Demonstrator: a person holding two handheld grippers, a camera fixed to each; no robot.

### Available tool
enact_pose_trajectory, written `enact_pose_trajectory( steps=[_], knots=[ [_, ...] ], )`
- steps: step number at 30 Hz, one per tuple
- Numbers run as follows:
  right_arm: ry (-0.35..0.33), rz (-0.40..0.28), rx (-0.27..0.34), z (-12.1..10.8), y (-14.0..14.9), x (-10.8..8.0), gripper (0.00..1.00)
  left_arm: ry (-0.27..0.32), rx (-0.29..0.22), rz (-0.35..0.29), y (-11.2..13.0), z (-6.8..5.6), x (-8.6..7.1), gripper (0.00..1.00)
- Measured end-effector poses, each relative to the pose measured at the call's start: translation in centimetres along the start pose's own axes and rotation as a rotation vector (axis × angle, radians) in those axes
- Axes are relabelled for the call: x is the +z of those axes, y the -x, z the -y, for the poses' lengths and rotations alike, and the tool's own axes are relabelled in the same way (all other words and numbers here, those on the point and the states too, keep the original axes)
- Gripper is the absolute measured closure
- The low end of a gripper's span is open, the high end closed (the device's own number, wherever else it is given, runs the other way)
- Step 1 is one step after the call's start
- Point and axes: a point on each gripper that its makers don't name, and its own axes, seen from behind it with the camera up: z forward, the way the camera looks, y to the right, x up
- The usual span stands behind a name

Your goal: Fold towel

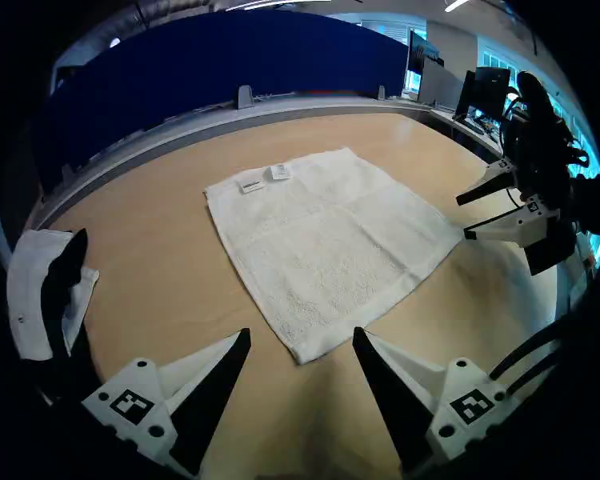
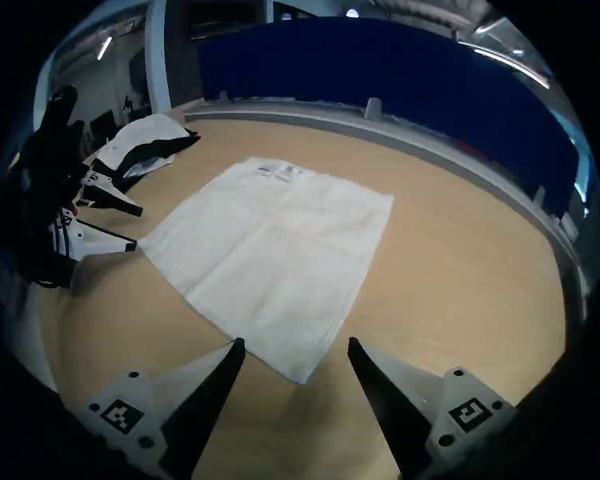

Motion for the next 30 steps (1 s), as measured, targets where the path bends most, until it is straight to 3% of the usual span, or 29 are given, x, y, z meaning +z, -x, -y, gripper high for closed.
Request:
enact_pose_trajectory(
  steps=[11, 18, 30],
  knots=[
    [0.001, 0.054, -0.042, 0.2, 2.3, 0.4, 0.05, 0.006, 0.008, 0.059, 1.8, -0.9, 0.7, 0.06],
    [-0.013, 0.074, -0.026, 0.5, 3.1, 0.5, 0.18, -0.009, 0.012, 0.071, 2.2, -1.0, 1.0, 0.13],
    [-0.008, 0.058, -0.004, 0.5, 3.1, 0.9, 0.54, -0.037, 0.004, 0.091, 2.0, -0.4, 1.2, 0.33]
  ],
)
